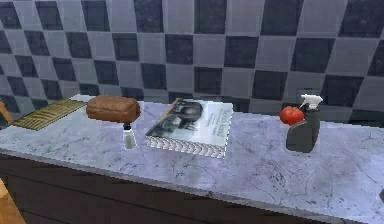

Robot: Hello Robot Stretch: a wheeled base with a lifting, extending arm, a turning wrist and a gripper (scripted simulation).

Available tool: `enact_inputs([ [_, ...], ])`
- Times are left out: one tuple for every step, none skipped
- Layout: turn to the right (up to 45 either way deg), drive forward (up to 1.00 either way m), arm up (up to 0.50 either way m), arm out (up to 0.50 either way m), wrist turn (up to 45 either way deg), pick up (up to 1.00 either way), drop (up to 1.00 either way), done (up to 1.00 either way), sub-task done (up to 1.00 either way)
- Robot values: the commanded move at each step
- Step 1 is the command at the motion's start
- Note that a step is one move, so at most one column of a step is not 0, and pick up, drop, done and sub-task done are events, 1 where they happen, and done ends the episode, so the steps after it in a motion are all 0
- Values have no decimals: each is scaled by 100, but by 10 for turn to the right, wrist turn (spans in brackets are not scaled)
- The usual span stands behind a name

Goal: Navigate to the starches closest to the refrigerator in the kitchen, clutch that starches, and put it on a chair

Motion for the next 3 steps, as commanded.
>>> enact_inputs([
  [0, 0, 0, 0, 450, 0, 0, 0, 0],
  [0, 0, 0, 0, 270, 0, 0, 0, 0],
  [0, 0, -12, 0, 0, 0, 0, 0, 0],
])
